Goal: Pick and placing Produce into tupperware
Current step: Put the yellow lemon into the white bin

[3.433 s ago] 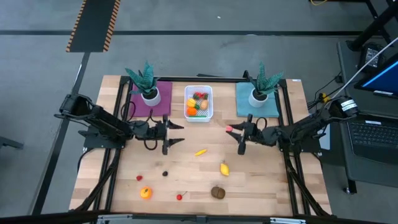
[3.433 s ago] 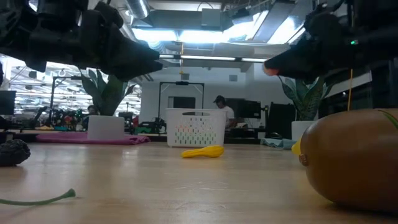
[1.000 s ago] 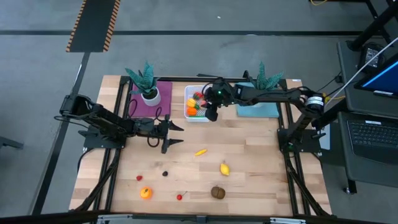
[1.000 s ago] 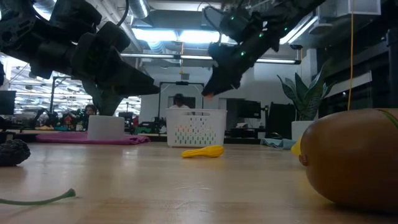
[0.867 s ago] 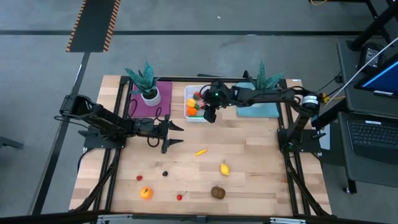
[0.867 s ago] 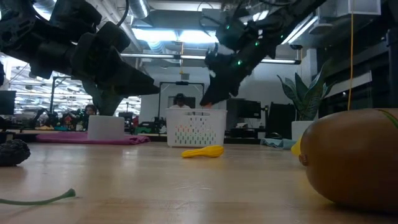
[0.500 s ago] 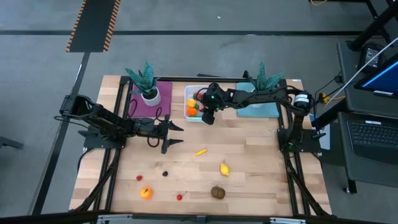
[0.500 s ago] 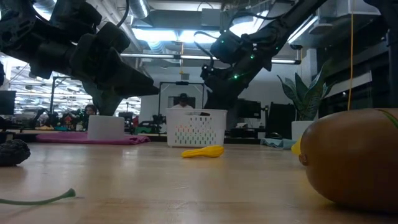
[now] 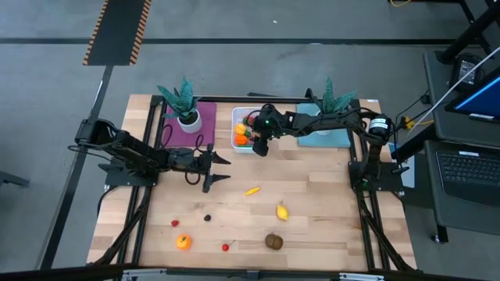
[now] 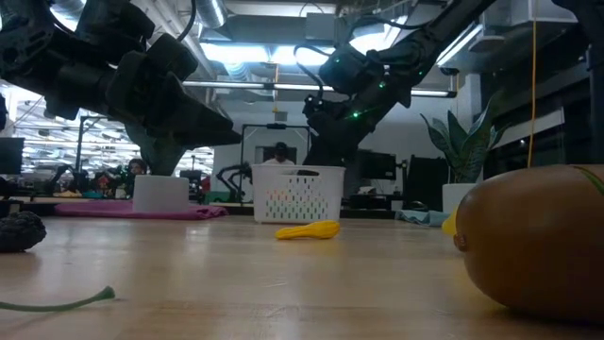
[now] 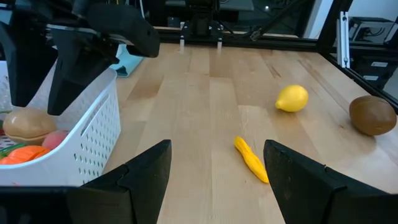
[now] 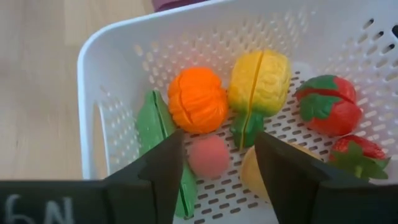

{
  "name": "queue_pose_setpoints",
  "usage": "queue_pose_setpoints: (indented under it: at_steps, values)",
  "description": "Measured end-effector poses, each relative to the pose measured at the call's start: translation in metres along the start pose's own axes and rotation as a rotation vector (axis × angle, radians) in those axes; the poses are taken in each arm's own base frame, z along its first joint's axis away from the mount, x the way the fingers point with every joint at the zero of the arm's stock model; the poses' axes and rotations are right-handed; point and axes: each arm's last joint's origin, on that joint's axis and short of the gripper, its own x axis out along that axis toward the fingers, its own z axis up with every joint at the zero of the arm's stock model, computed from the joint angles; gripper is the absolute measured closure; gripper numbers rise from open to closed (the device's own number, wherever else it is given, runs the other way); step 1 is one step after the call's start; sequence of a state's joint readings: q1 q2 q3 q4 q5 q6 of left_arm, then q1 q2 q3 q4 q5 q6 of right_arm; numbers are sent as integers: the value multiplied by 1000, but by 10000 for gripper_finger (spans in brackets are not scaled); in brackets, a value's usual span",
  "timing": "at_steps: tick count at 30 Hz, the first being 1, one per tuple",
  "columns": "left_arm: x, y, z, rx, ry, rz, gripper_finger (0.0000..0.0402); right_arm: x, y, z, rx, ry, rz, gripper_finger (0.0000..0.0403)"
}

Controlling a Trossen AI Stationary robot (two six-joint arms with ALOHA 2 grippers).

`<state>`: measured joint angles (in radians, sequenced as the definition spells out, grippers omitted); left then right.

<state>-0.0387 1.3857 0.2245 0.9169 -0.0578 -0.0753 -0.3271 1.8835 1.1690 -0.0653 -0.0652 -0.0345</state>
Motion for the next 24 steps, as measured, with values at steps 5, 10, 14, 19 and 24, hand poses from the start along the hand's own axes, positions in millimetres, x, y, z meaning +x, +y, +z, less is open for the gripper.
queue_pose_setpoints:
  at_steps: [5, 10, 14, 19, 24]
  values:
    - [0, 0, 0, 0, -1, 0, 154, -5, 0, 13, 5, 7, 0, 183]
    - [0, 0, 3, 31, -32, -2, 154, -26, 1, 26, -12, 8, 0, 179]
    - [0, -1, 6, 30, -63, -4, 154, -51, 8, 8, -15, -93, 11, 178]
    - [0, -1, 7, 30, -71, -5, 154, -89, 23, -31, -15, -291, 44, 178]
    - [-1, -1, 10, 28, -105, -8, 154, -121, 38, -68, -35, -457, 97, 178]
